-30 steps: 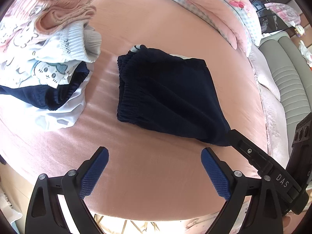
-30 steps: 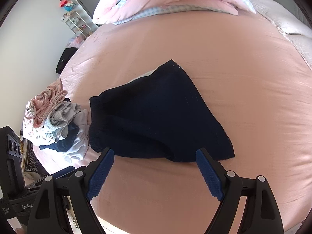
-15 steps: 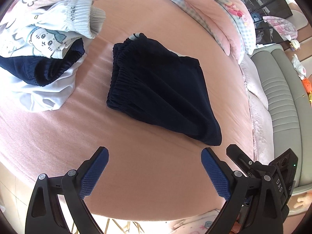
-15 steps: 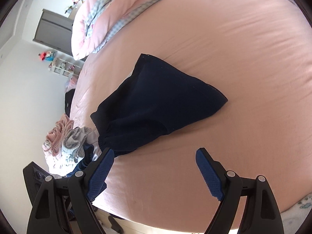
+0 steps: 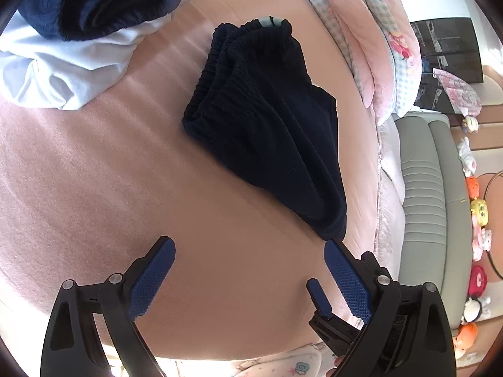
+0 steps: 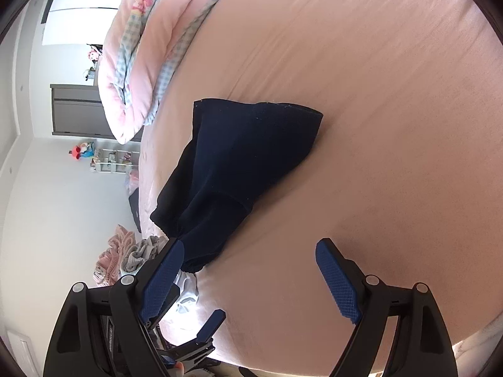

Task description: Fold clothes

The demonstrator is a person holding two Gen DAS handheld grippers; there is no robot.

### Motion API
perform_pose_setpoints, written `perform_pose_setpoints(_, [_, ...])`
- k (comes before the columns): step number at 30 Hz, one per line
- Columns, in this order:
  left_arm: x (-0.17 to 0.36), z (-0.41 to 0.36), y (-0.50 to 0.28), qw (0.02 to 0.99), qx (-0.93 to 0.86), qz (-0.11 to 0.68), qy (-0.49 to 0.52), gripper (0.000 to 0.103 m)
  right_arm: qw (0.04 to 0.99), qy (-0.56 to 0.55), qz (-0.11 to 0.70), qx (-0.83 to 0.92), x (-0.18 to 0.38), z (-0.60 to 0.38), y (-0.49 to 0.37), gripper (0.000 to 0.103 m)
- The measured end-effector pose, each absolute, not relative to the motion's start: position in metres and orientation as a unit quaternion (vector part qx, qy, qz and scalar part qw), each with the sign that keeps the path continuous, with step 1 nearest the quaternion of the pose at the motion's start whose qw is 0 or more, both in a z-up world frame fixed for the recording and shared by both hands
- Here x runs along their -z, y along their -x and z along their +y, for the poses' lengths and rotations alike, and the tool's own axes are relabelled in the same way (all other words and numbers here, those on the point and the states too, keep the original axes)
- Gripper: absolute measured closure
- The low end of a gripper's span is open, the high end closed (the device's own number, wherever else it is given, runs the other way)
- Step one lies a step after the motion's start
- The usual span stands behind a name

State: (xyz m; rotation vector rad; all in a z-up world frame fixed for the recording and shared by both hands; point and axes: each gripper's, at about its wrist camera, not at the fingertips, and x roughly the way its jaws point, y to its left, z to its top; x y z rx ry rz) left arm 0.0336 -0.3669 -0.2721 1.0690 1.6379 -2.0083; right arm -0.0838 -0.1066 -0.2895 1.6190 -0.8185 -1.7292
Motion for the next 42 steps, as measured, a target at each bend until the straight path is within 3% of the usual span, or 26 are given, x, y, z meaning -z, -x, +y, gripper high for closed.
perform_pose_setpoints(14, [0.293, -0.384, -0.025, 0.127, 0.714, 0.623, -0.293, 0.004, 0.298, -0.59, -0.432, 0.614, 0.326, -0.097, 0.101, 0.013])
perform_pose_setpoints(16, [0.296, -0.388, -0.023, 0.121, 0.711, 0.635, -0.278, 0.0, 0.295, -0.59, -0.434, 0.613, 0.328, -0.098, 0.105, 0.012])
perform_pose_setpoints(20, [0.297, -0.393, -0.018, 0.119, 0.71, 0.64, -0.269, 0.0, 0.298, -0.588, -0.432, 0.615, 0.325, -0.105, 0.111, 0.0])
perform_pose_setpoints(35, [0.301, -0.411, -0.002, 0.126, 0.71, 0.648, -0.244, 0.0, 0.312, -0.576, -0.428, 0.622, 0.328, -0.131, 0.139, 0.0])
perform_pose_setpoints(42, [0.298, -0.412, 0.014, 0.146, 0.72, 0.629, -0.252, 0.0, 0.329, -0.579, -0.39, 0.636, 0.327, -0.156, 0.156, 0.0])
